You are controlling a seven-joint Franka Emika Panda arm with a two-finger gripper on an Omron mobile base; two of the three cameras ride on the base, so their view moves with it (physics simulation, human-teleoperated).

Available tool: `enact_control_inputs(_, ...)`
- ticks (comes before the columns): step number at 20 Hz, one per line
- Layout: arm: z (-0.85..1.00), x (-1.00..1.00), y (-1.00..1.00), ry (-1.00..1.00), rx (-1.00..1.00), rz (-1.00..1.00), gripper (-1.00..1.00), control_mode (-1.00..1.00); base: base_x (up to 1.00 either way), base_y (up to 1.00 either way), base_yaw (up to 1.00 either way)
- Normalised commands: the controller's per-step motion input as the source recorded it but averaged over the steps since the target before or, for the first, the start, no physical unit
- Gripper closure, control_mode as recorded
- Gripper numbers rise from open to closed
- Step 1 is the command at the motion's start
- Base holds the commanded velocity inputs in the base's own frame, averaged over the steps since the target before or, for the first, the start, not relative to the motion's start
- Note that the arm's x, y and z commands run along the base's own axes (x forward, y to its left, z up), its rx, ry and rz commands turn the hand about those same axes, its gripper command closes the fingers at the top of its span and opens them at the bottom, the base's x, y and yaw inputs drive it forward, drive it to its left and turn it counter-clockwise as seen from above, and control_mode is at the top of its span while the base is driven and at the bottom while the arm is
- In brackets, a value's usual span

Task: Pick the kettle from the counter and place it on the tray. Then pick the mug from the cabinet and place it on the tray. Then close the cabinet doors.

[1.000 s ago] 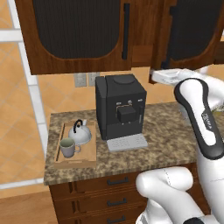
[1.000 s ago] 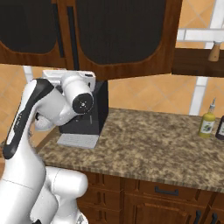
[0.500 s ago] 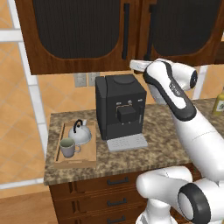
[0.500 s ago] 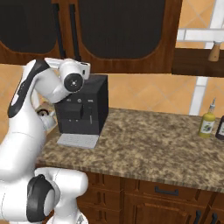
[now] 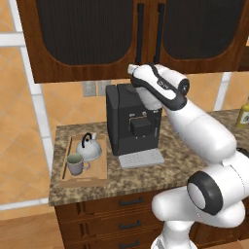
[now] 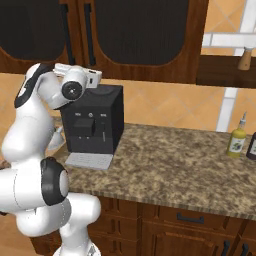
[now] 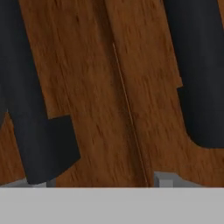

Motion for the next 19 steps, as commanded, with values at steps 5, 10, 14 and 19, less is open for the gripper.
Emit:
enact_control_inputs(5, -0.35, 1.0, 0.11, 0.1, -0.04, -0.14, -1.0, -1.0, 0.0, 0.0, 0.0)
enact_control_inputs(10, -0.1, 1.0, 0.0, 0.26, -0.07, -0.06, -1.0, -1.0, 0.0, 0.0, 0.0)
enact_control_inputs(14, 0.0, 1.0, 0.0, 0.34, -0.11, 0.0, -1.0, -1.0, 0.0, 0.0, 0.0)
enact_control_inputs(19, 0.21, 0.78, -0.05, 0.5, -0.24, 0.0, -1.0, -1.0, 0.0, 0.0, 0.0)
